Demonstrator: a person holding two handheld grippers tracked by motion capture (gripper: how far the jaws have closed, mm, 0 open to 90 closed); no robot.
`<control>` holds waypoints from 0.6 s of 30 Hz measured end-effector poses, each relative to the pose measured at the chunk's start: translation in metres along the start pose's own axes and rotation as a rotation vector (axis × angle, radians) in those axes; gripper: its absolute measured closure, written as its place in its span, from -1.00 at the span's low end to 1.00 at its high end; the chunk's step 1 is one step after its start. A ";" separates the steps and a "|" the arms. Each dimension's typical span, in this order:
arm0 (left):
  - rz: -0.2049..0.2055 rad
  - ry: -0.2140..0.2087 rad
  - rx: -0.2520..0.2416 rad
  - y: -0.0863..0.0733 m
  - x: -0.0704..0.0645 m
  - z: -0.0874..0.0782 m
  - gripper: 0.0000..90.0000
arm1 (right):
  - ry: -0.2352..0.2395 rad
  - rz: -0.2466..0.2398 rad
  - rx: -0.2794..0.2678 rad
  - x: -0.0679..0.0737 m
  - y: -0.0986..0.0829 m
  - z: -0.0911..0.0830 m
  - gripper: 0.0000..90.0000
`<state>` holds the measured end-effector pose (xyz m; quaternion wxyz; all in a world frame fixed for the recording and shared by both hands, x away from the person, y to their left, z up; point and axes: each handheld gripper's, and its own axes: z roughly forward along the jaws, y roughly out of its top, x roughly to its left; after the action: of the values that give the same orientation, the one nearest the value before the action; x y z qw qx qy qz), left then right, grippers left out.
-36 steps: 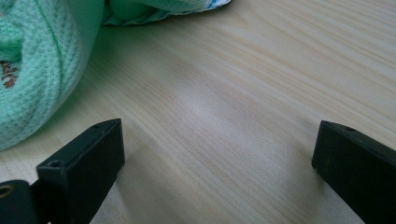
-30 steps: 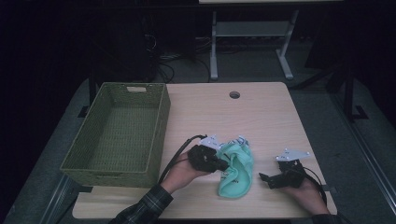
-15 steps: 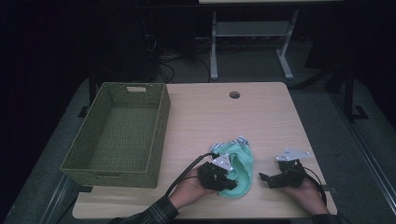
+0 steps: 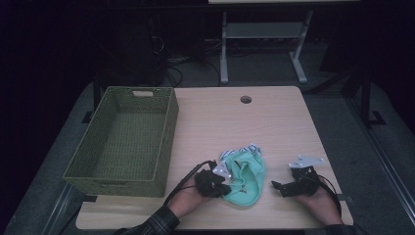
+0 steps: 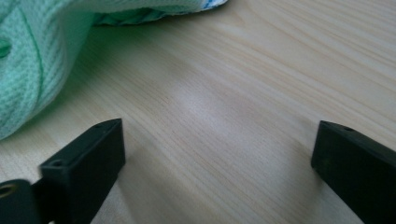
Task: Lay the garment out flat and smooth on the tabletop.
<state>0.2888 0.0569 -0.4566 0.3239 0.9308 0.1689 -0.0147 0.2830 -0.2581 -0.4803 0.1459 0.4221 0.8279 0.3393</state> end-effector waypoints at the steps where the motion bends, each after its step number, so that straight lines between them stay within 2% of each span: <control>1: 0.000 0.000 0.000 0.000 0.000 0.000 0.90 | 0.000 0.000 0.000 0.000 0.000 0.000 -0.87; 3: -0.001 -0.001 0.007 0.000 0.002 -0.001 0.90 | 0.000 0.006 0.002 0.000 0.003 -0.002 -0.67; 5: -0.002 -0.002 0.006 0.000 0.002 0.000 0.89 | 0.022 0.026 -0.019 -0.003 0.006 -0.005 -0.61; 9: -0.004 -0.006 0.005 0.000 0.002 0.000 0.89 | 0.034 0.041 -0.067 -0.010 0.017 -0.011 -0.21; 10: -0.003 -0.007 0.005 0.000 0.003 0.000 0.89 | 0.047 0.033 -0.082 -0.014 0.024 -0.011 -0.04; 11: -0.003 -0.008 0.005 0.000 0.003 0.000 0.89 | 0.047 0.033 -0.082 -0.014 0.024 -0.011 -0.04; 13: -0.004 -0.008 0.006 0.000 0.003 0.000 0.89 | 0.061 0.017 -0.085 -0.015 0.032 -0.008 0.11; 18: -0.006 -0.002 0.005 0.000 0.002 0.000 0.90 | 0.114 -0.012 -0.101 -0.018 0.054 0.005 0.31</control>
<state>0.2909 0.0573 -0.4571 0.3217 0.9311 0.1711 -0.0167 0.3287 -0.2480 -0.4476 0.1215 0.3890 0.8193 0.4032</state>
